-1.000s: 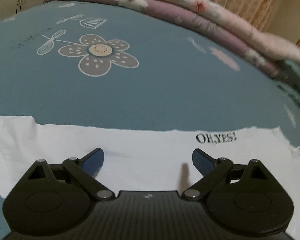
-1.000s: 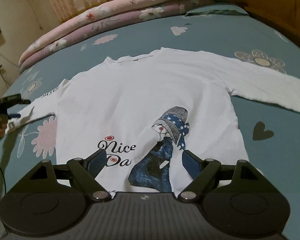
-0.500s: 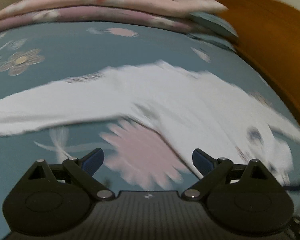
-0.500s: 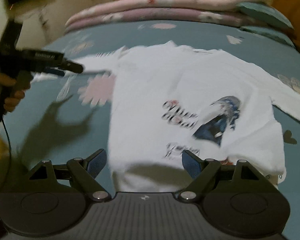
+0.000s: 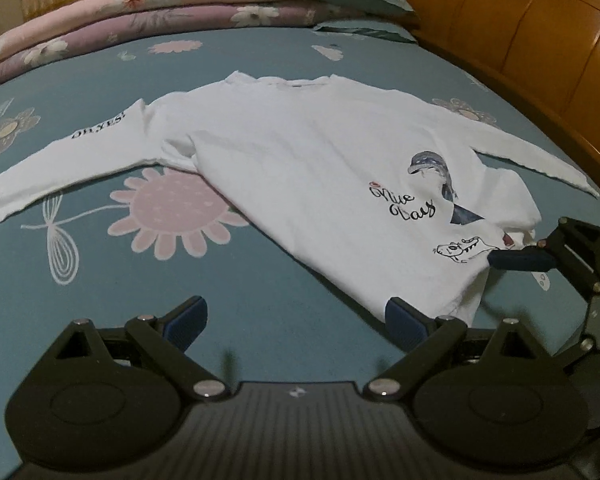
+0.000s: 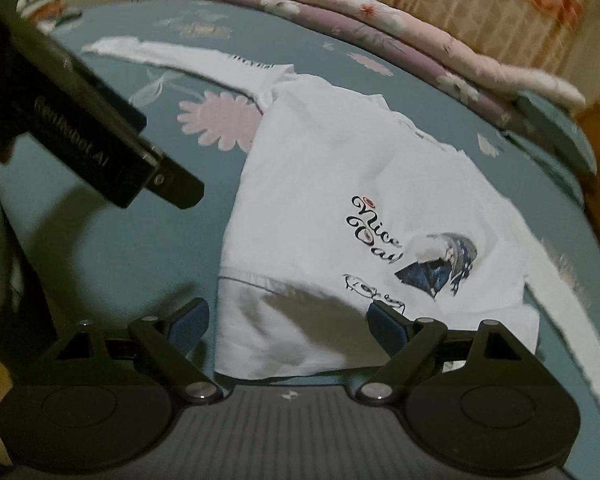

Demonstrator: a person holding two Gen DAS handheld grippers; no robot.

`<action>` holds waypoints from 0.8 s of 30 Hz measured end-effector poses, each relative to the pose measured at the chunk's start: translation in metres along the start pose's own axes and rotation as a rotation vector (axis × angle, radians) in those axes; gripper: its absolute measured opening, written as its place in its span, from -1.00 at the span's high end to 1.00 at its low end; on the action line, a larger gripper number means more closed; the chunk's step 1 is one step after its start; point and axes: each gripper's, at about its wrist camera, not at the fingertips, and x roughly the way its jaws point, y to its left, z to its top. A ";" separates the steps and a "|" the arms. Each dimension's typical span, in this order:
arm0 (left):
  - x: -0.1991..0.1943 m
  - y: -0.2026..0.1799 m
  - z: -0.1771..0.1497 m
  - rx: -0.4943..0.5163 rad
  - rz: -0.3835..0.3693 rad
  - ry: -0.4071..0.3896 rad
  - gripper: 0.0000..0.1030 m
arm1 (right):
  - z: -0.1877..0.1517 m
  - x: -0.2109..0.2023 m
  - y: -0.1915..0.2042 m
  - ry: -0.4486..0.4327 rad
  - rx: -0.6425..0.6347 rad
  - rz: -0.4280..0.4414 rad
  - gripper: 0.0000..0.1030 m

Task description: Fold clothes

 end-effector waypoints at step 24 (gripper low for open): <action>-0.011 0.024 -0.003 -0.087 0.015 -0.026 -0.85 | 0.019 0.023 -0.007 0.039 -0.118 -0.070 -0.82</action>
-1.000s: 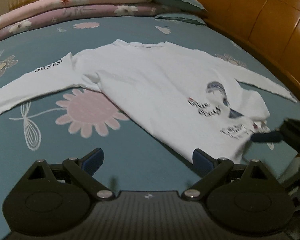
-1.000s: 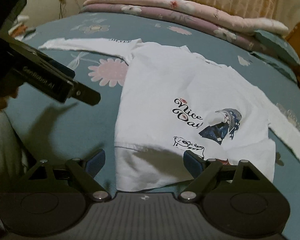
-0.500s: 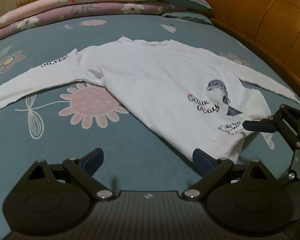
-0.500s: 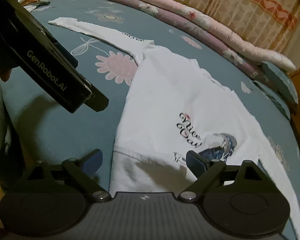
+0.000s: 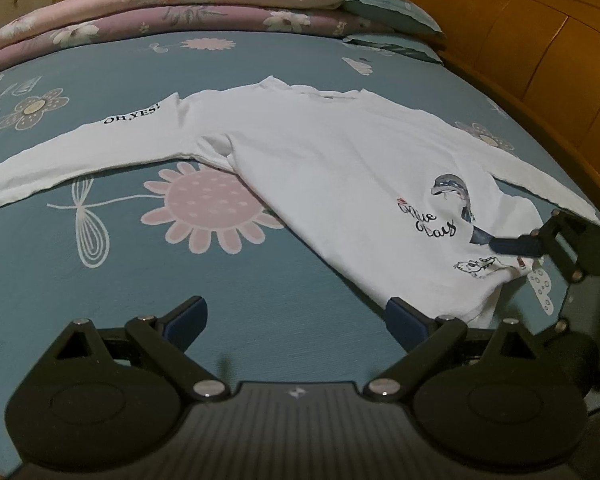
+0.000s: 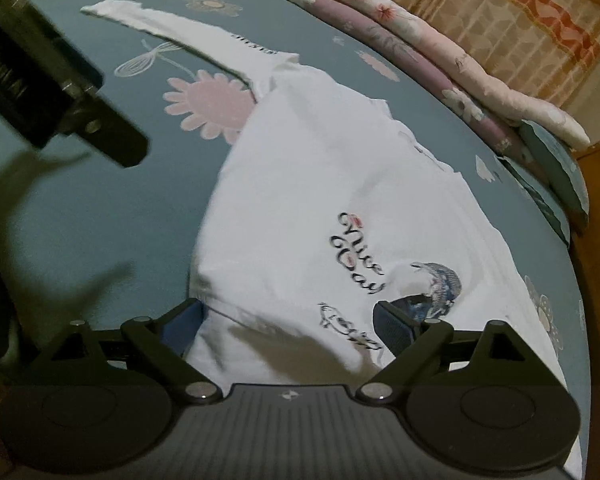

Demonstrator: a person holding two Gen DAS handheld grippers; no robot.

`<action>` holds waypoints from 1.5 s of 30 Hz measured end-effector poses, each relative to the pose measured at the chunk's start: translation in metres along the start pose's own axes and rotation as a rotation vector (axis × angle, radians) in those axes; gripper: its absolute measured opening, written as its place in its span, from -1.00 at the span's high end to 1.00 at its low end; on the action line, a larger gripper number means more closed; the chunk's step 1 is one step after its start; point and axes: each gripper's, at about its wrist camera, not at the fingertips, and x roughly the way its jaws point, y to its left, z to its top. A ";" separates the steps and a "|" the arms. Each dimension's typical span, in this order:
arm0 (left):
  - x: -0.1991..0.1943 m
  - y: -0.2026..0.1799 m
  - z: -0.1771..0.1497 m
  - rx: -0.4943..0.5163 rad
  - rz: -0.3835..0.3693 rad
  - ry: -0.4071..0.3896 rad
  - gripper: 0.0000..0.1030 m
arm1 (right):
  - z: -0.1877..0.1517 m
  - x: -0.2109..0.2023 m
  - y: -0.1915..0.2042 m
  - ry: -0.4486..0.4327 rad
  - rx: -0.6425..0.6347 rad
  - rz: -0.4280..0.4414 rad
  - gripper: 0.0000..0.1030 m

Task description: Fold clothes

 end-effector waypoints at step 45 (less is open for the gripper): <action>0.067 -0.141 -0.034 0.845 -0.127 -0.143 -0.10 | -0.093 -0.023 -0.164 -0.153 0.842 0.160 -1.00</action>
